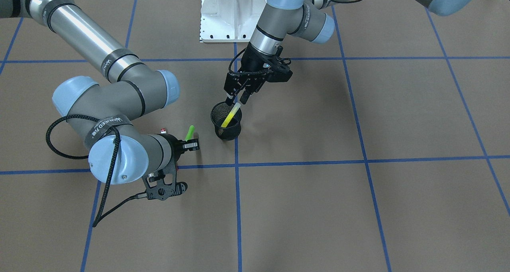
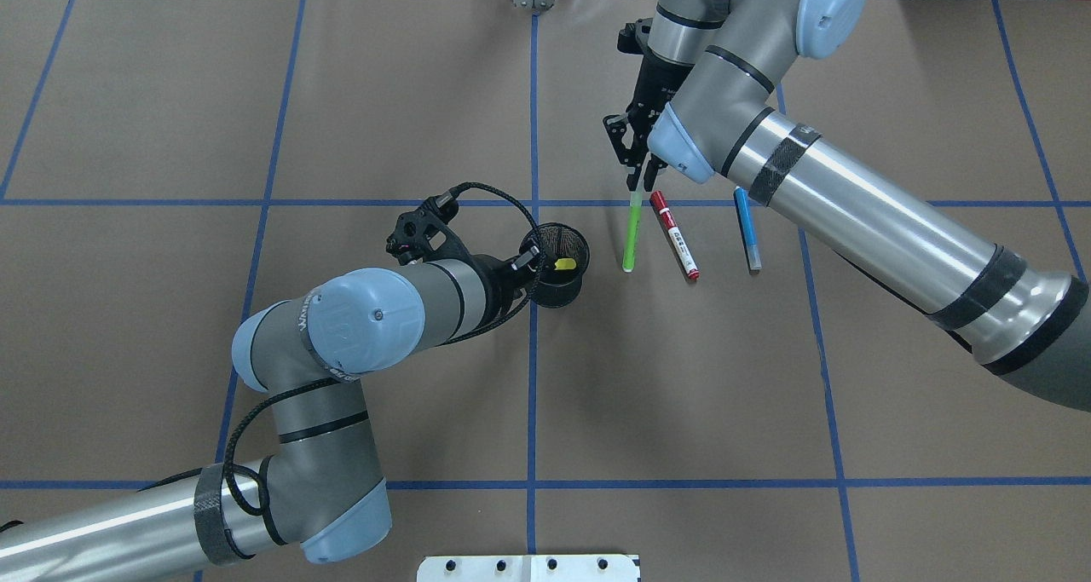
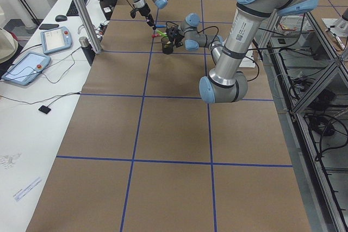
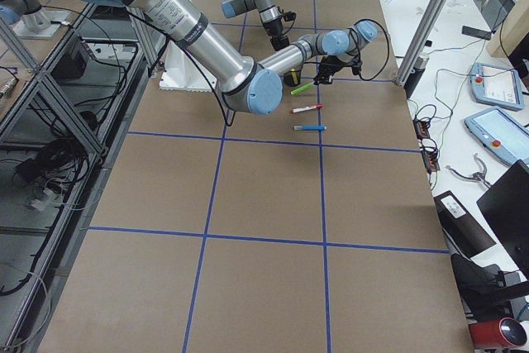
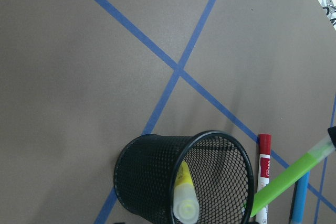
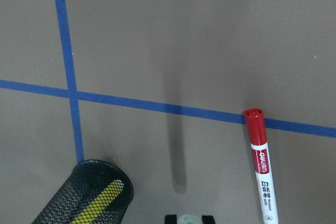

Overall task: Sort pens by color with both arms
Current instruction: 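Lay the green highlighter beside the red marker while the left gripper moves to the cup, then withdraw the right arm while the left gripper grasps the yellow highlighter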

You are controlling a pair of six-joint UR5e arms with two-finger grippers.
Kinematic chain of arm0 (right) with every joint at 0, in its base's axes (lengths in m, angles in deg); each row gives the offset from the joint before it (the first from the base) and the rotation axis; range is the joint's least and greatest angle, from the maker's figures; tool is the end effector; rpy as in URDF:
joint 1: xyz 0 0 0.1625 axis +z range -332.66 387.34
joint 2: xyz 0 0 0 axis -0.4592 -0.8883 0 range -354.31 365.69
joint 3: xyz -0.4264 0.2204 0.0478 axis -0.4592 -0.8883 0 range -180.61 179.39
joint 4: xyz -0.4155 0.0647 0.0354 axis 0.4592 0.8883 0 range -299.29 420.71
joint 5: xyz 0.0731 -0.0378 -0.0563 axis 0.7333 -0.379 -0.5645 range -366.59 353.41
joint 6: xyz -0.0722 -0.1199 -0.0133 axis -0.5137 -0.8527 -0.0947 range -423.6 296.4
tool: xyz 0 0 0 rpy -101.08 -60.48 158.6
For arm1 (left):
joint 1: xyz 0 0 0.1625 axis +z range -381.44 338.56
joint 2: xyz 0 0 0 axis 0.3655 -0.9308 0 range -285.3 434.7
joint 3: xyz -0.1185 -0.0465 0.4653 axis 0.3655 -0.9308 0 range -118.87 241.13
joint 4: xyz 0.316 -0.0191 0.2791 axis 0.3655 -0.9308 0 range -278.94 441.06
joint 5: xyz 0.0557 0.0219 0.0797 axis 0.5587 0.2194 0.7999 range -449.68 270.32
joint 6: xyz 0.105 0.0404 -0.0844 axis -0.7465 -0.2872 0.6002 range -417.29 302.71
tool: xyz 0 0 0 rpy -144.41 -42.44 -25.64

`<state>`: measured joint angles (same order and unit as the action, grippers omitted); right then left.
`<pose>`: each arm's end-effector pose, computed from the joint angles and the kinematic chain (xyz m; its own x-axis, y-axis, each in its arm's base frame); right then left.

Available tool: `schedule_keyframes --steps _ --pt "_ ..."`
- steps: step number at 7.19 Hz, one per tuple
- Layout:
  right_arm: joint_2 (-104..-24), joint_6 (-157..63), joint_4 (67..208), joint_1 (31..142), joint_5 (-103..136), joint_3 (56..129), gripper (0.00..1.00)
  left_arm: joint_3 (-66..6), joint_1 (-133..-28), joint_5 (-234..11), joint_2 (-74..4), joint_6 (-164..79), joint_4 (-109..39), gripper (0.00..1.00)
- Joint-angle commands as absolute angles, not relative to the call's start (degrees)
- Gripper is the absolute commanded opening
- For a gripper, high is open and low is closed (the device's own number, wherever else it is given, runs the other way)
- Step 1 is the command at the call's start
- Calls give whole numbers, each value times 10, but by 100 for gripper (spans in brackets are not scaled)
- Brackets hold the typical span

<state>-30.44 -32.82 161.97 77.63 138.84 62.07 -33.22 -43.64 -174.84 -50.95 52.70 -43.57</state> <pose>-0.5390 -0.6767 0.3186 0.5713 -0.0752 0.8173 0.3771 0.9085 -0.1800 0.6391 -0.4176 0.2382 0.0762 -0.3989 -0.9138 0.5086 0.8038 -0.3085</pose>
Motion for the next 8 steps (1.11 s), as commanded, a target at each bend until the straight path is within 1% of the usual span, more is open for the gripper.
schedule_keyframes --steps 1,3,4,5,6,7,8 --pt "-303 -326 1619 775 1387 621 41 -333 -437 -1748 -509 527 -436 58" --pt "-303 -319 1620 778 1386 627 53 -333 -437 -1744 -509 526 -436 58" --pt "-308 -309 1621 792 1377 649 55 -334 -437 -1741 -509 527 -437 56" --pt "-336 -308 1640 814 1363 697 57 -334 -438 -1732 -508 526 -437 56" --pt "-369 -302 1660 846 1361 735 64 -334 -438 -1724 -507 526 -437 56" --pt "-394 -283 1662 875 1347 755 70 -334 -438 -1723 -506 526 -437 54" --pt "-404 -280 1663 890 1289 771 71 -333 -437 -1716 -506 525 -437 52"
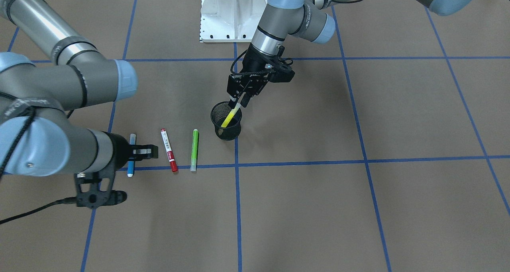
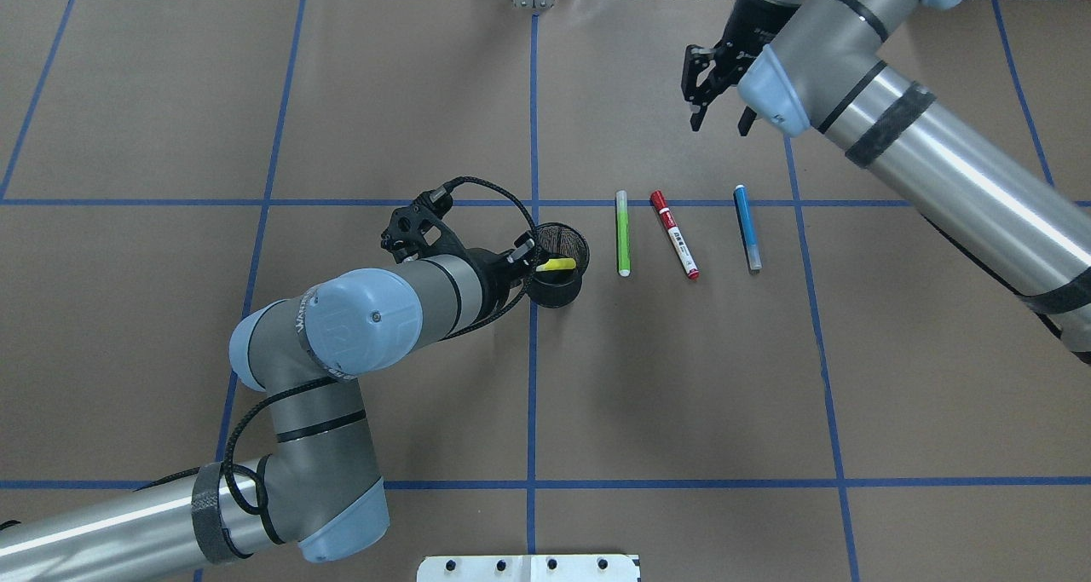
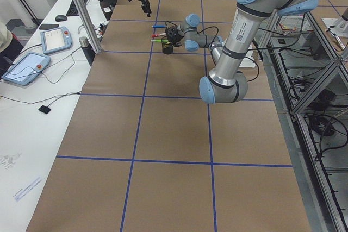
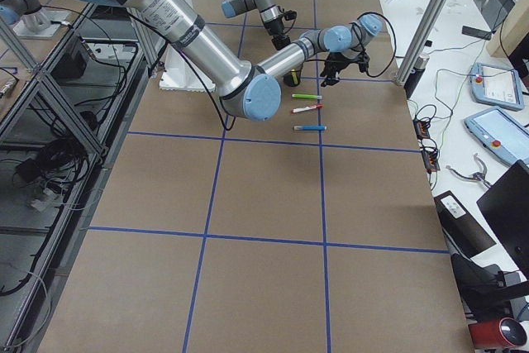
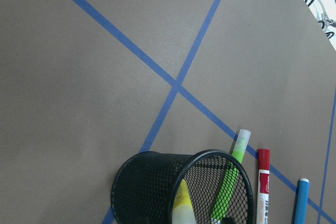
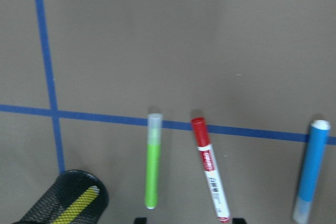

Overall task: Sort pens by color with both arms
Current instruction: 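Withdraw the right arm while the left gripper grasps the yellow highlighter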

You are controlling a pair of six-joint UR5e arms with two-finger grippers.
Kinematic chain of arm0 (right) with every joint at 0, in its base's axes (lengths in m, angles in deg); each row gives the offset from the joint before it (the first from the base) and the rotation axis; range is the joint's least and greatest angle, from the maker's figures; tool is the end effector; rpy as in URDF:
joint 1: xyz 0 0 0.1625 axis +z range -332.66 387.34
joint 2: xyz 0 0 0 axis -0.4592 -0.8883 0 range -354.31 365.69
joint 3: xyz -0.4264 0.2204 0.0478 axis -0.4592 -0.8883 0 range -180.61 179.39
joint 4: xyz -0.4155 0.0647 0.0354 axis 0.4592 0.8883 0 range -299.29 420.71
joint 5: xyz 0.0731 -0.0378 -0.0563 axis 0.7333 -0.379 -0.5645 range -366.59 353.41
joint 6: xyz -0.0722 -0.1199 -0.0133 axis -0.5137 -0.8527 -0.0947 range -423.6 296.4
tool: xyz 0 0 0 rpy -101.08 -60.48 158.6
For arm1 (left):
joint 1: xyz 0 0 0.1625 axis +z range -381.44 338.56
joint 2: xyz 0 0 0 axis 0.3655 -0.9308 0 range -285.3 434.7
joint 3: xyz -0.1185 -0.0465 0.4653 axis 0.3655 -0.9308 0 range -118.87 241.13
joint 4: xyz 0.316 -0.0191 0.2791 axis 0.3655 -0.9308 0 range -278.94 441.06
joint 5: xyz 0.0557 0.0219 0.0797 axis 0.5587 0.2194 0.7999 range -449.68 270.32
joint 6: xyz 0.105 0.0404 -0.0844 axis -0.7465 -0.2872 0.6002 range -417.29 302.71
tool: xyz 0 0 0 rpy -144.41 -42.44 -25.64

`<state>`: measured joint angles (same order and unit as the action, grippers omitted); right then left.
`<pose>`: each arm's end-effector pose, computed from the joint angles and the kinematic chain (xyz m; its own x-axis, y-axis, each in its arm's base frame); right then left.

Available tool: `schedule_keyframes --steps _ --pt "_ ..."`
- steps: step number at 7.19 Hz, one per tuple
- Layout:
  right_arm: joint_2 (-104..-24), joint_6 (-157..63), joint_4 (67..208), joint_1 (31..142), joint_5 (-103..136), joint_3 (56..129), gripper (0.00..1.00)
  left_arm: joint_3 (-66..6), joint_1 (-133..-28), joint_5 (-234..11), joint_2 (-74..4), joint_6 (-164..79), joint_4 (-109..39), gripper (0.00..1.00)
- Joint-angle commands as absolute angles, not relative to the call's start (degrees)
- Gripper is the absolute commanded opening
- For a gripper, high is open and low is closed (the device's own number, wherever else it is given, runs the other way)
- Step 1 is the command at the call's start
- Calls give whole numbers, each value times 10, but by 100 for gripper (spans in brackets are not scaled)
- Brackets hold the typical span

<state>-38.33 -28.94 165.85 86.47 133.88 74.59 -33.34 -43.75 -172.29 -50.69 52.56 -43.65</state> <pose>-0.3941 -0.7080 0.3488 0.6399 0.0501 0.7668 0.1571 0.9683 -0.1944 0.6343 -0.4239 0.2402 0.0648 -0.3905 -0.9183 0.5457 0.7843 -0.2950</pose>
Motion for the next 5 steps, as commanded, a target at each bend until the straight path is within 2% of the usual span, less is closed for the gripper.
schedule_keyframes --steps 1,3,5 --pt "-407 -269 1663 906 1253 773 71 -333 -437 -1716 -505 525 -437 48" --pt "-439 -256 1662 953 1237 813 74 -333 -437 -1716 -505 526 -437 37" --pt "-519 -208 1660 962 1189 929 79 -334 -437 -1716 -505 526 -437 26"
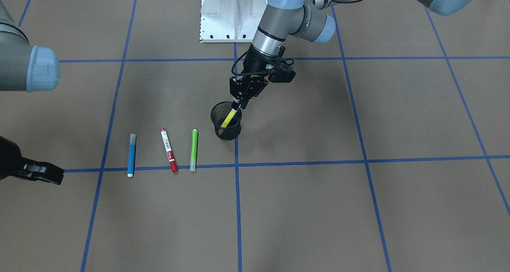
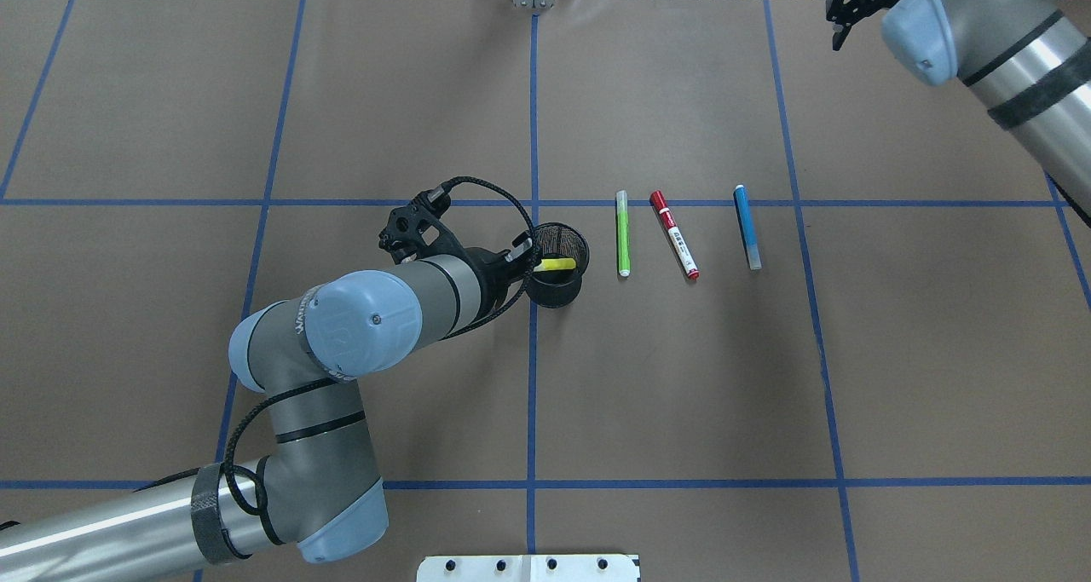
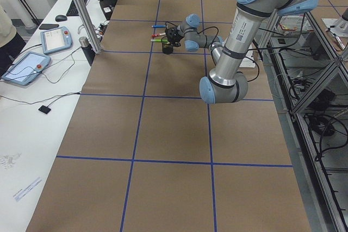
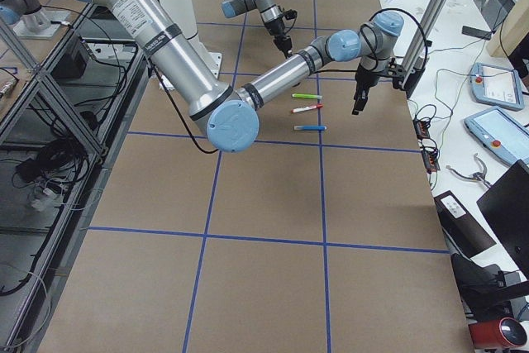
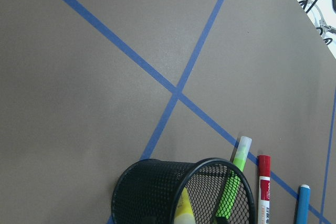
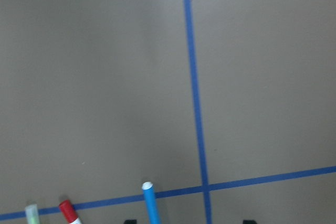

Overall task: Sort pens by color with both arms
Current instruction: 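Withdraw the right arm while the left gripper grasps the yellow highlighter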

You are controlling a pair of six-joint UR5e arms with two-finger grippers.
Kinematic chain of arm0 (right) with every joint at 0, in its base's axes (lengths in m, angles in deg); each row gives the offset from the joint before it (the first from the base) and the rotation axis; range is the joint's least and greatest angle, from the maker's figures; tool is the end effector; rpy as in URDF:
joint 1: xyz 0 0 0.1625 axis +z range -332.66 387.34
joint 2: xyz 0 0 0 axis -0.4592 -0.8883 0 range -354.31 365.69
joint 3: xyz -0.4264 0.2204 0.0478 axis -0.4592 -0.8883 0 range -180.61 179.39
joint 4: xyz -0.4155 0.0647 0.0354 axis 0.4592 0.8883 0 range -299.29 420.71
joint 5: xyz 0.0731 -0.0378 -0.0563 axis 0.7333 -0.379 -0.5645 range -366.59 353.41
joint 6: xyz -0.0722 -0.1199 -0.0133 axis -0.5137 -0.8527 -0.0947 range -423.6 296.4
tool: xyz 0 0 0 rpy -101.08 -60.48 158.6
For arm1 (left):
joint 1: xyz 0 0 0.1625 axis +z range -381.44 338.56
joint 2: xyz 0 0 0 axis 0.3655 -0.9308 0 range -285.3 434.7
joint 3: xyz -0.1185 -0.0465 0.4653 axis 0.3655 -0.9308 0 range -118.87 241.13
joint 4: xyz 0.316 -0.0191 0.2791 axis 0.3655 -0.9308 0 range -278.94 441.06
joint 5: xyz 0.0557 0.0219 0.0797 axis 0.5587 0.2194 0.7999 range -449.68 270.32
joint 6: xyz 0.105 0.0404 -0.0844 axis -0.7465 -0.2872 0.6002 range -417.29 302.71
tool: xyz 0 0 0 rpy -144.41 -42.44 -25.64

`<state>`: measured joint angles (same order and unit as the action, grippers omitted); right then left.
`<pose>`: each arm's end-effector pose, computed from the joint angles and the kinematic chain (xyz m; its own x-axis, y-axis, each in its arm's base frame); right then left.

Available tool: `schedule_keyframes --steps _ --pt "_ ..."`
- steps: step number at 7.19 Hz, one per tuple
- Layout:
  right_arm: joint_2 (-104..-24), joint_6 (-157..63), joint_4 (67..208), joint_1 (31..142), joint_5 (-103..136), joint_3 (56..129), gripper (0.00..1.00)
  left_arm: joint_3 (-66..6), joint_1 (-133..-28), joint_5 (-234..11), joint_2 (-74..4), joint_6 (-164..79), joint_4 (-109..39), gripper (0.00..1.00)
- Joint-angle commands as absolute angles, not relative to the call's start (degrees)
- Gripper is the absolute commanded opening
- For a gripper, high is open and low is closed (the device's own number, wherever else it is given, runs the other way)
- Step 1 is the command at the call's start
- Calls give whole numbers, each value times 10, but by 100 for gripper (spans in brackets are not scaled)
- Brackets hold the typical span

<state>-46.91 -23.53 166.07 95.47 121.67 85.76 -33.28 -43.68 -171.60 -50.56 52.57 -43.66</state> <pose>-0.2383 -0.7182 0.3964 0.7295 0.2042 0.6528 -0.1517 0.9789 -0.1366 0.6341 -0.4246 0.2423 0.0644 -0.3896 -0.9187 0.5550 0.7791 -0.2915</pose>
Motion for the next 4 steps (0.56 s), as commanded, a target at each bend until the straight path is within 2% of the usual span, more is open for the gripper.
schedule_keyframes --steps 1,2,4 --pt "-548 -206 1663 984 1188 967 80 -334 -437 -1716 -505 525 -437 18" --pt "-559 -206 1662 1001 1187 973 81 -337 -437 -1716 -505 525 -437 9" --pt "-561 -206 1664 1021 1187 972 81 -341 -437 -1716 -506 523 -436 6"
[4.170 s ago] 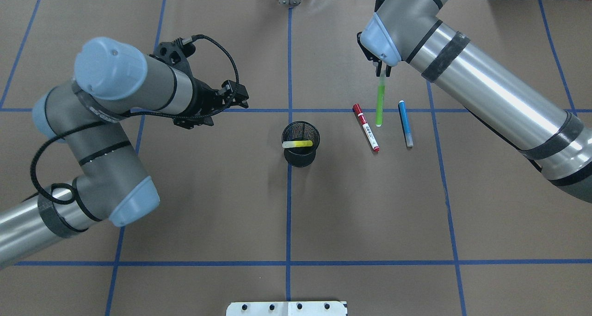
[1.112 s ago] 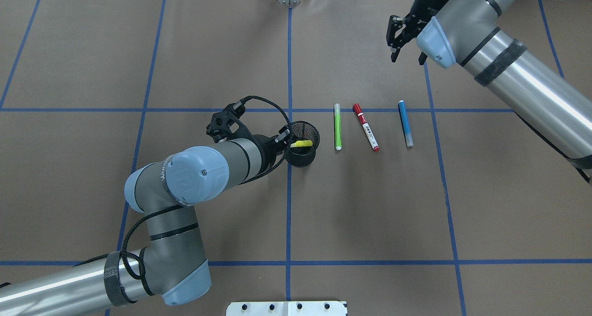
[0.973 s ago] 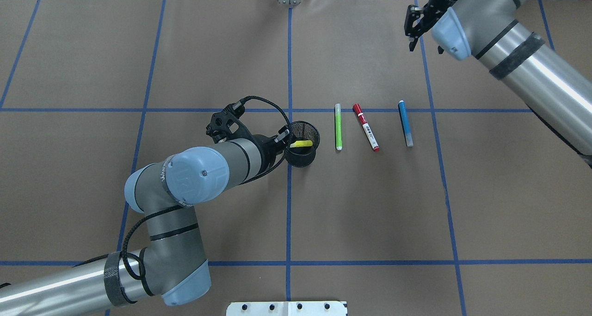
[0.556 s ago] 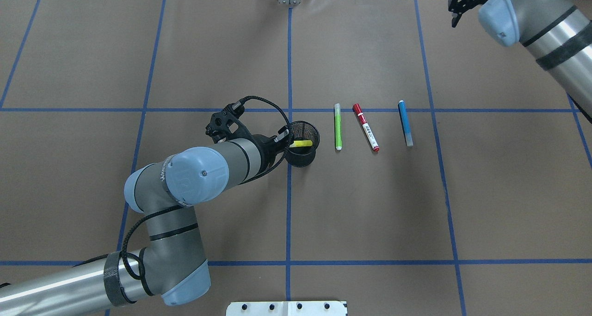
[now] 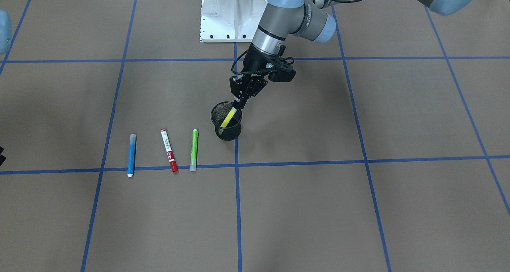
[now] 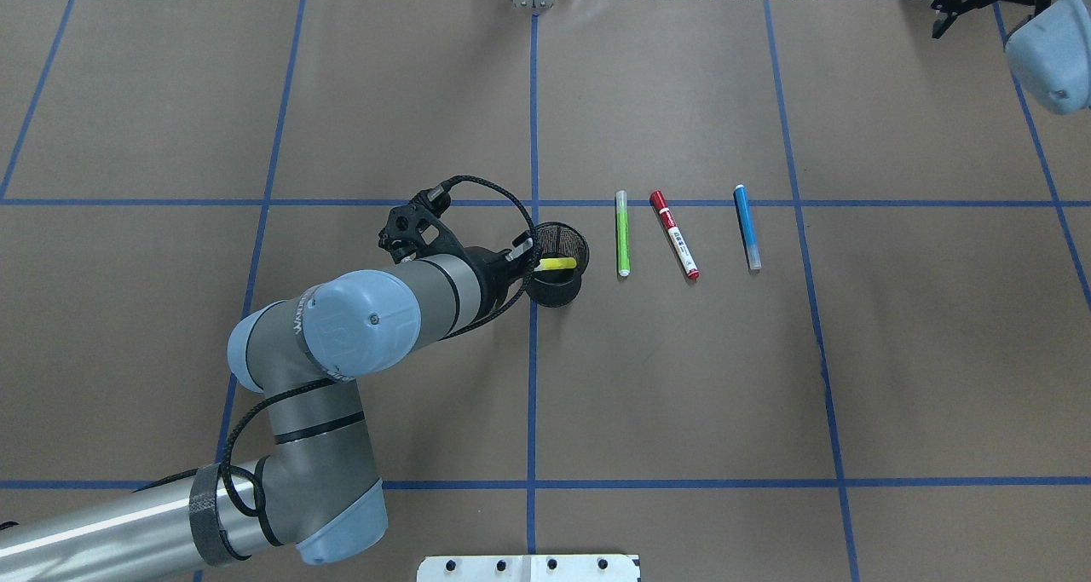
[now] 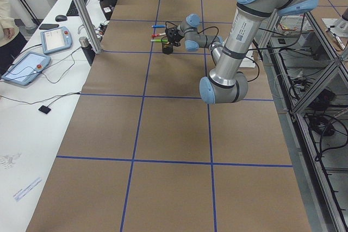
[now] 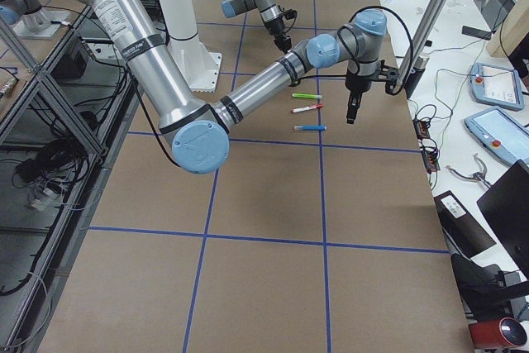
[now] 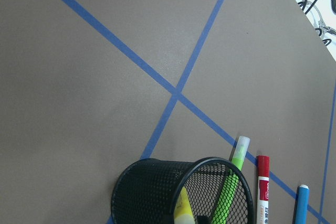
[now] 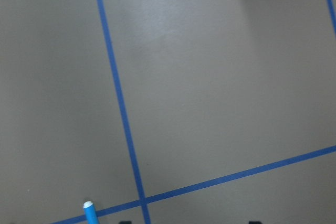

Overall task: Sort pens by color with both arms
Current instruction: 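Withdraw the right arm while the left gripper grasps the yellow highlighter, then lift the yellow highlighter out of the cup with the left gripper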

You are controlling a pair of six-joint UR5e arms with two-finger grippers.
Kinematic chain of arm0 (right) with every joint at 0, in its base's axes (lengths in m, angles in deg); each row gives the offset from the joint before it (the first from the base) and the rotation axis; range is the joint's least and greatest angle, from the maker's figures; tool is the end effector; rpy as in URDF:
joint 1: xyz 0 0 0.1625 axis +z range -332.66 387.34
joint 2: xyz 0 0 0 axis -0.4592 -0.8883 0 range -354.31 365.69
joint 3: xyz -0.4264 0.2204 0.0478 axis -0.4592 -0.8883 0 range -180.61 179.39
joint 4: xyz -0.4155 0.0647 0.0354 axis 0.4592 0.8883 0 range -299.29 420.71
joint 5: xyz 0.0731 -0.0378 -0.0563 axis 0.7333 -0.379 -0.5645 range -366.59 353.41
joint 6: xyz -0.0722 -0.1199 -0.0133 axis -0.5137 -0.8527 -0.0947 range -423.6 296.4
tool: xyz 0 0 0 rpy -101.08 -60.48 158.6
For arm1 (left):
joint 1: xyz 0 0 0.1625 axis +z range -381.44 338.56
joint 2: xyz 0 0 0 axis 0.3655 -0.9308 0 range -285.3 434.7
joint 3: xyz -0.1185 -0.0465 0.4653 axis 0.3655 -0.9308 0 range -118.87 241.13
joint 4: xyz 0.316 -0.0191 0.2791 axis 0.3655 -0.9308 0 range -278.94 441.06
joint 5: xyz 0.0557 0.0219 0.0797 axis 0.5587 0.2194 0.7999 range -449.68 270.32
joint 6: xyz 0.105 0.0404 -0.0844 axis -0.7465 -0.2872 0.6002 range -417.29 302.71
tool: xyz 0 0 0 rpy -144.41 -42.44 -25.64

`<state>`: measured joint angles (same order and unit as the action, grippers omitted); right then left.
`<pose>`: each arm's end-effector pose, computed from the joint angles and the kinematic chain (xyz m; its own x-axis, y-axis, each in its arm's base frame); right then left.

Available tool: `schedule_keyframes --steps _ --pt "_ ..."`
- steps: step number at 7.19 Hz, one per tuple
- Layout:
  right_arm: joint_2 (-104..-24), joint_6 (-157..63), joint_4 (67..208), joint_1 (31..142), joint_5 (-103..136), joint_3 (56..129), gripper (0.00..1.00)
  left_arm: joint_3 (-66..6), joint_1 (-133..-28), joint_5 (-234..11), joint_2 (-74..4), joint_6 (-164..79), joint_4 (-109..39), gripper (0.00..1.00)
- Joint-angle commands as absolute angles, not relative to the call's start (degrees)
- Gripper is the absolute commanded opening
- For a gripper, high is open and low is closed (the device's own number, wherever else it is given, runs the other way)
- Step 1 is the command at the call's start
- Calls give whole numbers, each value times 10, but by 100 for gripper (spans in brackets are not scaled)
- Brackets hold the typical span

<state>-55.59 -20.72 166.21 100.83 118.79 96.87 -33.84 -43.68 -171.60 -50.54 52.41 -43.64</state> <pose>-0.1458 -0.6751 0.4210 0.7112 0.2968 0.6373 -0.2976 0.9484 -0.1096 0.6313 -0.4235 0.2381 0.0582 -0.3843 -0.9214 0.5524 0.7812 -0.2909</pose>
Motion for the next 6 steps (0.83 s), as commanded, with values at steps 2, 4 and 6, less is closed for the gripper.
schedule_keyframes --steps 2,4,6 --pt "-569 -206 1667 1021 1173 971 81 -369 -440 -1717 -504 518 -430 2" --pt "-570 -206 1668 1021 1172 972 81 -412 -444 -1722 -503 484 -380 2" --pt "-570 -205 1673 1023 1172 973 81 -483 -459 -1755 -507 417 -233 1"
